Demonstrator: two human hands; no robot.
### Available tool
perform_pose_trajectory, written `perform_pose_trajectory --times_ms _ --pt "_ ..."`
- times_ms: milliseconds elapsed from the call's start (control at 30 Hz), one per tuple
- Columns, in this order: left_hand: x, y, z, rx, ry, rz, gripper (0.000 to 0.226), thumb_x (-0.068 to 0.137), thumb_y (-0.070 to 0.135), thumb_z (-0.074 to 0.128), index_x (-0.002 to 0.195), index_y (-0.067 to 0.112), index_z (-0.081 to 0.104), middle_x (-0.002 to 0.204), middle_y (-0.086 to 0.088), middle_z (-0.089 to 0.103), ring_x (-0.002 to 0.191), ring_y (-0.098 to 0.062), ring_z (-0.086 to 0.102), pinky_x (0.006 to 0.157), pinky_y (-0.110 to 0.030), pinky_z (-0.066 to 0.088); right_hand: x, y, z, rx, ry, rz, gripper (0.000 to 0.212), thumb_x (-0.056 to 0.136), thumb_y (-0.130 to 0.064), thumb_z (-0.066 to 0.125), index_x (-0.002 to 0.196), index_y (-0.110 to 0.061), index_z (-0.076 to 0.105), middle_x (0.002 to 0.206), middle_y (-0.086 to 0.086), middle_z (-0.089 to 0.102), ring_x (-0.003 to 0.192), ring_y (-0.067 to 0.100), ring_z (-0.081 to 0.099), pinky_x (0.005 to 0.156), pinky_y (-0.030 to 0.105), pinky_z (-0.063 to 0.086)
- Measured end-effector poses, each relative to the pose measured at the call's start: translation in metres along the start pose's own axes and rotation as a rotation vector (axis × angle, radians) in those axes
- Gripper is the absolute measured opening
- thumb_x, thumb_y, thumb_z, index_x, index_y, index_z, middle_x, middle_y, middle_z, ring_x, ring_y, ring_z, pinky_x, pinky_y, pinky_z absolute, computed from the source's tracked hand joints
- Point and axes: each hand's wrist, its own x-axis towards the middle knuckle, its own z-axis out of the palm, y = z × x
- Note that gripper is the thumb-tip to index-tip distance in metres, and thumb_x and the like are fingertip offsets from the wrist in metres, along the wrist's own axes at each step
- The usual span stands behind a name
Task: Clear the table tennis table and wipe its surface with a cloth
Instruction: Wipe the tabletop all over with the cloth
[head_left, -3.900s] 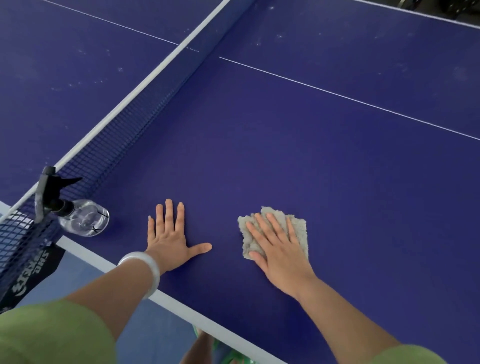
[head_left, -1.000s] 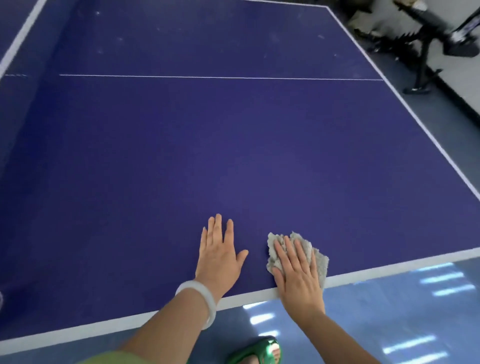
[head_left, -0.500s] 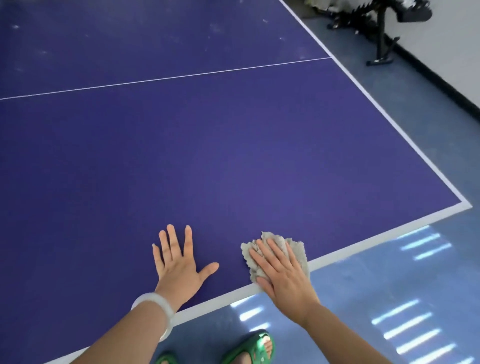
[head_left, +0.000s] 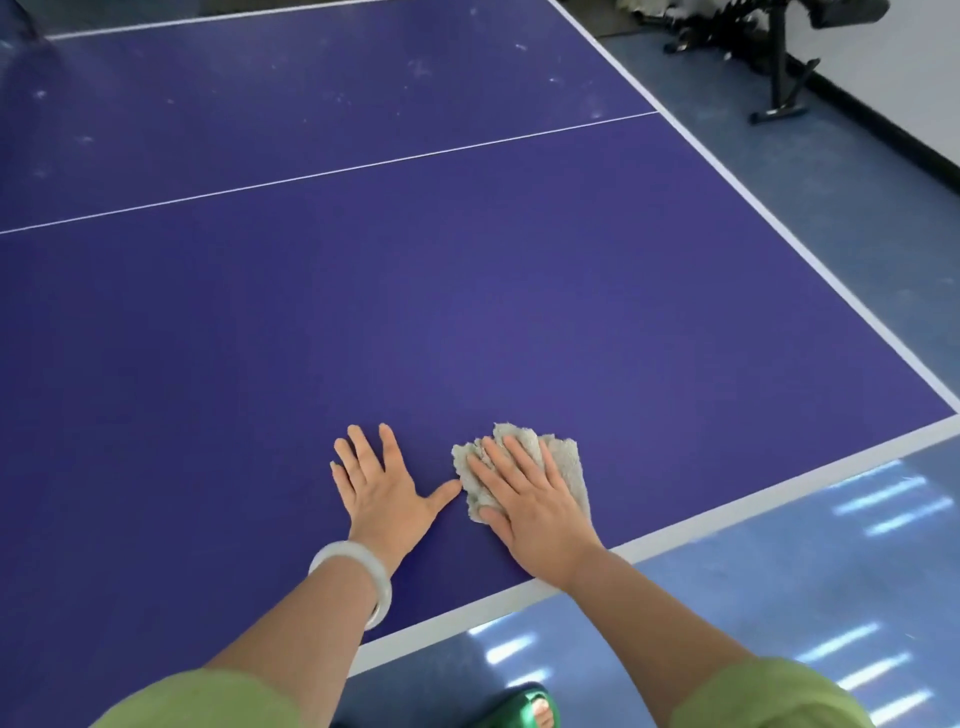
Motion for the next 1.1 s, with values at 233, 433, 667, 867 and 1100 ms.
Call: perform_pose_trajectory --times_ms 233,433,667,867,1100 --pt "0.003 -0.008 0.005 0.058 -0.095 0.005 0.124 0.073 0.089 0.038 0.143 0.020 -0.037 0.150 -0.016 -0.043 0.138 -0.035 -0.040 0.113 -0.048 -0.021 0.016 0.062 -0.007 0.188 0.108 0.814 0.058 0.105 -0.043 0.025 0.158 -0.030 0.007 0.166 -0.005 0.001 0.152 0.020 -0.008 0.121 0.052 -0.005" --pt "0.004 -0.004 0.004 0.071 -0.116 -0.004 0.122 0.073 0.089 0.036 0.137 0.020 -0.042 0.139 -0.012 -0.052 0.129 -0.030 -0.047 0.114 -0.049 -0.022 0.064 0.001 0.001 0.036 -0.062 0.096 0.055 0.105 -0.044 0.024 0.156 -0.042 0.003 0.165 -0.011 -0.009 0.150 0.018 -0.019 0.115 0.043 -0.024" --pt "0.004 -0.006 0.003 0.036 -0.140 -0.005 0.121 0.074 0.088 0.040 0.134 0.023 -0.043 0.138 -0.010 -0.052 0.130 -0.030 -0.047 0.112 -0.048 -0.023 0.098 0.096 -0.020 -0.011 -0.067 0.399 0.057 0.103 -0.047 0.020 0.156 -0.036 0.004 0.165 -0.006 0.001 0.151 0.020 -0.009 0.121 0.051 0.002" --pt "0.005 -0.006 0.003 0.042 -0.139 -0.015 0.121 0.073 0.089 0.038 0.134 0.023 -0.044 0.142 -0.012 -0.051 0.131 -0.031 -0.046 0.113 -0.048 -0.022 0.014 0.114 -0.017 0.214 0.080 0.902 0.062 0.101 -0.052 0.017 0.158 -0.032 0.004 0.166 -0.003 -0.002 0.152 0.017 -0.011 0.121 0.053 -0.006" --pt "0.005 -0.006 0.001 0.047 -0.146 -0.025 0.125 0.071 0.090 0.039 0.139 0.022 -0.042 0.147 -0.014 -0.047 0.138 -0.034 -0.041 0.117 -0.049 -0.019 -0.020 -0.007 0.010 0.001 0.011 0.056 0.058 0.103 -0.045 0.027 0.157 -0.026 0.022 0.164 -0.003 0.019 0.153 0.022 0.010 0.120 0.052 0.010"
